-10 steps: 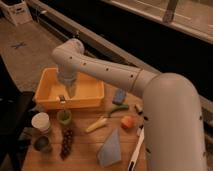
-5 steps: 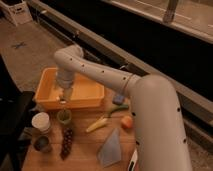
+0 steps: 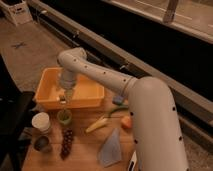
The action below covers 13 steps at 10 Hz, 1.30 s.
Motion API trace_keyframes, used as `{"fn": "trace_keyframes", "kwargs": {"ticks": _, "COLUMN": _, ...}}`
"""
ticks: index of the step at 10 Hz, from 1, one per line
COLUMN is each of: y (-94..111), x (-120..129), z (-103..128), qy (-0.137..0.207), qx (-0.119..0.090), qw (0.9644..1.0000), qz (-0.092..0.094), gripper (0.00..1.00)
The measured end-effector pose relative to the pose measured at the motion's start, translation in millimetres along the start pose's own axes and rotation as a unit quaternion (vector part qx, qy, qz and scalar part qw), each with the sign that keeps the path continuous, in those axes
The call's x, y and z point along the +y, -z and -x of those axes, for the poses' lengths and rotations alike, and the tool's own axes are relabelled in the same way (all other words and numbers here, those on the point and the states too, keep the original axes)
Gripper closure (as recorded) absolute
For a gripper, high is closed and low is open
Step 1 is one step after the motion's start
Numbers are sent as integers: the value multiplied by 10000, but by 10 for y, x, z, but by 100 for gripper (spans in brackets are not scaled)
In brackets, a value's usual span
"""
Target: Place fork in metal cup
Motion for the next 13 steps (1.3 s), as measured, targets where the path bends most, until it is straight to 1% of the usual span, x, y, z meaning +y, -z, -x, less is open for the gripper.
{"fn": "trace_keyframes", "kwargs": {"ticks": 1, "y": -2, "x": -1, "z": 0, "qy": -1, "qx": -31, "qw": 10000, "qz": -25, "gripper": 62}}
{"fn": "trace_keyframes", "kwargs": {"ticks": 3, "y": -10, "x": -7, "z": 18, "qy": 13, "qx": -56, "qw": 10000, "qz": -37, "gripper": 80}}
{"fn": "trace_keyframes", "kwargs": {"ticks": 4, "y": -6, "x": -7, "z": 23, "qy": 26, "qx": -42, "qw": 10000, "qz": -39, "gripper": 82}}
{"fn": "trace_keyframes", "kwargs": {"ticks": 8, "y": 105, "x": -55, "z": 97, "qy": 123, "qx": 60, "qw": 9998, "qz": -136, "gripper": 82}}
{"fn": "trace_keyframes", "kwargs": {"ticks": 9, "y": 175, "x": -71, "z": 115, "qy": 157, "qx": 100, "qw": 9996, "qz": -214, "gripper": 82}}
{"fn": "trace_keyframes", "kwargs": {"ticks": 11, "y": 372, "x": -108, "z": 174, "qy": 243, "qx": 183, "qw": 9988, "qz": -374, "gripper": 82}}
{"fn": "trace_keyframes", "kwargs": {"ticks": 13, "y": 711, "x": -145, "z": 292, "qy": 404, "qx": 371, "qw": 9967, "qz": -592, "gripper": 82}}
